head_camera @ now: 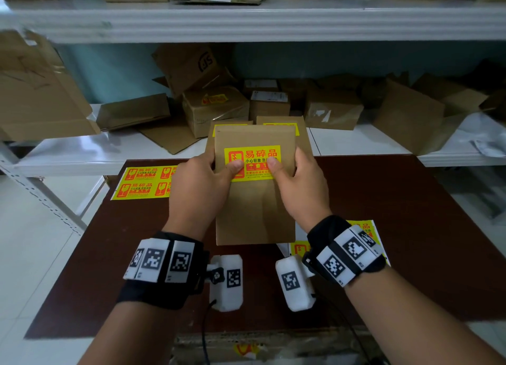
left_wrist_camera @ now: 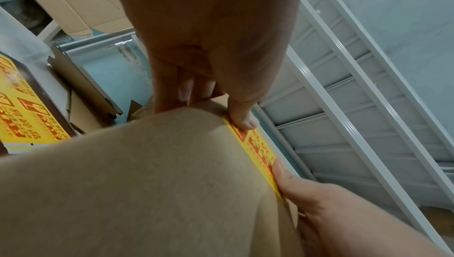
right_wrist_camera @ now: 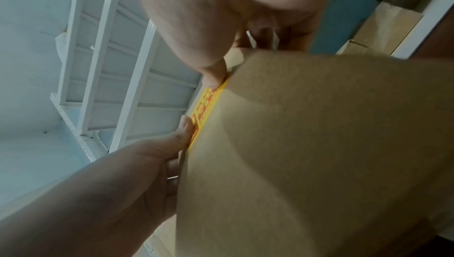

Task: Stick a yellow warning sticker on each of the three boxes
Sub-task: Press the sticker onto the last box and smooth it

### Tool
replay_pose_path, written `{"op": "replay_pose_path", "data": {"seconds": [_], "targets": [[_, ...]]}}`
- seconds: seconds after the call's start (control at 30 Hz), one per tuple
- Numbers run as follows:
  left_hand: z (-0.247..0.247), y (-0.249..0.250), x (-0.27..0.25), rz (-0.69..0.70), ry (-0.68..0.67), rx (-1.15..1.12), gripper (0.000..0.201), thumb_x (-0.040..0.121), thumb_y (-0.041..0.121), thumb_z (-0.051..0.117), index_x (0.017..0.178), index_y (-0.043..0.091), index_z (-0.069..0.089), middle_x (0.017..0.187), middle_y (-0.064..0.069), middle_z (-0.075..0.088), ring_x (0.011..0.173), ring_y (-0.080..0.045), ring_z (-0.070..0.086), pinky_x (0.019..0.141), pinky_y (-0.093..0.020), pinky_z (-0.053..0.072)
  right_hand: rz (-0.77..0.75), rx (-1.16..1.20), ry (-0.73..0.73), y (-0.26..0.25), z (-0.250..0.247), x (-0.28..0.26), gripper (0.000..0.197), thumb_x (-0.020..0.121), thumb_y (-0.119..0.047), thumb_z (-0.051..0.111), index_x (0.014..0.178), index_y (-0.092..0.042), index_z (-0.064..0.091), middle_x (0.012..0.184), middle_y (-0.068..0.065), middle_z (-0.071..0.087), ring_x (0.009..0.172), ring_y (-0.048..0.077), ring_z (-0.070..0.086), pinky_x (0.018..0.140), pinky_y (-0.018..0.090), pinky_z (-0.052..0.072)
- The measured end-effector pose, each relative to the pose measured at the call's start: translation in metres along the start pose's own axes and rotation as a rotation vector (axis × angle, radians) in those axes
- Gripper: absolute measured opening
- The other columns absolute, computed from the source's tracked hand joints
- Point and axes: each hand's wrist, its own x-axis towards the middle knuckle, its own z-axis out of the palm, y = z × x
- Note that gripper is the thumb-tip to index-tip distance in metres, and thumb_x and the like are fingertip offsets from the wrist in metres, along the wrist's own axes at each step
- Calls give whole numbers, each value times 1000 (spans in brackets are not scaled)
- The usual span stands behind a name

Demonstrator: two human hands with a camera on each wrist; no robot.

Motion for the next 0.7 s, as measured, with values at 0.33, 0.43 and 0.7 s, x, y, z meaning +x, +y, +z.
{"op": "replay_pose_path", "data": {"seconds": [0.33,0.43,0.7], "targets": [[0,-6,3,-112,-36,-129,36,107,32,39,92,12,66,77,2,64,72,-9,57,59,-28,40,22,65,-57,6,-4,9,48,105,-45,37,134,-12,56,119,2,60,110,22,58,96,49,50],[4,-4,3,-121,-116,-171,32,99,47,51,111,21,67,92,8,69,86,-11,63,62,-24,43,-1,90,-56,7,-3,9,68,93,-67,40,148,-27,46,130,-3,55,121,15,55,103,45,50],[6,-6,2,-125,-129,-145,38,88,37,73,121,21,67,106,8,73,95,-11,65,79,-32,52,-25,146,-84,7,0,5,88,83,-47,76,156,-23,32,140,-1,46,127,13,50,108,37,47]]}}
